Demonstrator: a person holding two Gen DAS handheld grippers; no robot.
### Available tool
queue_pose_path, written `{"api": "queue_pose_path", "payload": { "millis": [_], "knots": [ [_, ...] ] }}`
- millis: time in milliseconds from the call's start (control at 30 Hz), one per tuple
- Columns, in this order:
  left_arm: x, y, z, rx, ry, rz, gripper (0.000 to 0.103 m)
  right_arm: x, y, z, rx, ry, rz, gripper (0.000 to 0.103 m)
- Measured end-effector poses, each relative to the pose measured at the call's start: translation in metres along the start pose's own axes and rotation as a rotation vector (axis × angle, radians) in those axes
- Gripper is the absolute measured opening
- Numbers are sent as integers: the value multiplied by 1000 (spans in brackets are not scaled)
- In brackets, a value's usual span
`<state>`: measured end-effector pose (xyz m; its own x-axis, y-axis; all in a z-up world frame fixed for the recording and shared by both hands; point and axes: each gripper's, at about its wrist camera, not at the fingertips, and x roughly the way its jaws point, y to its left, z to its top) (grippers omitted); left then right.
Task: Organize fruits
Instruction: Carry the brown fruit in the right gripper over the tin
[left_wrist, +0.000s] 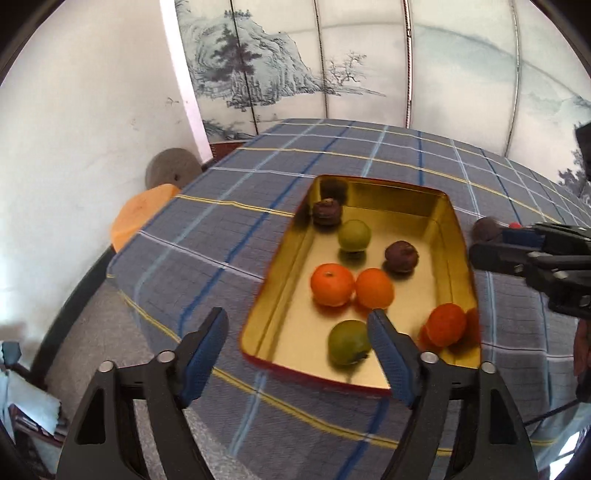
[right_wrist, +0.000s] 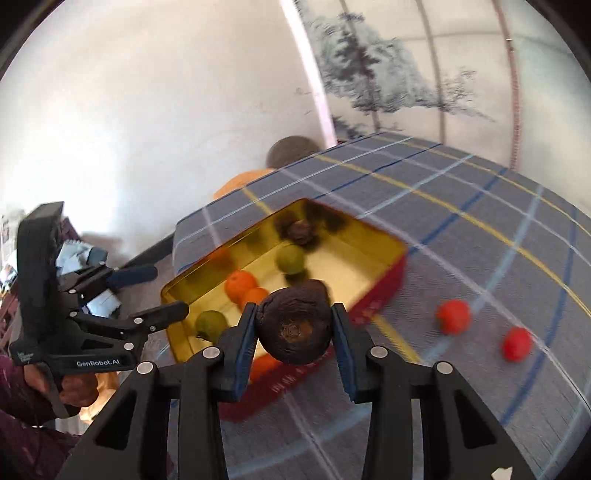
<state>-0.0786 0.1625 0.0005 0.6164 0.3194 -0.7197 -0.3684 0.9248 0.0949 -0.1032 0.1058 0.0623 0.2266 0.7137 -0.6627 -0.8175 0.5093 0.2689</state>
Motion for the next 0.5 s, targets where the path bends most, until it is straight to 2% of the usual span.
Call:
{"api": "queue_pose_path", "payload": {
  "millis": [300,500],
  "knots": [
    [-6,16,-3,-8,-46,-20,88,53,18,19,21,78,42,37],
    [-8,29,-7,-4,-66,47,88,65,44,11,-33,121,48,37]
  ]
}}
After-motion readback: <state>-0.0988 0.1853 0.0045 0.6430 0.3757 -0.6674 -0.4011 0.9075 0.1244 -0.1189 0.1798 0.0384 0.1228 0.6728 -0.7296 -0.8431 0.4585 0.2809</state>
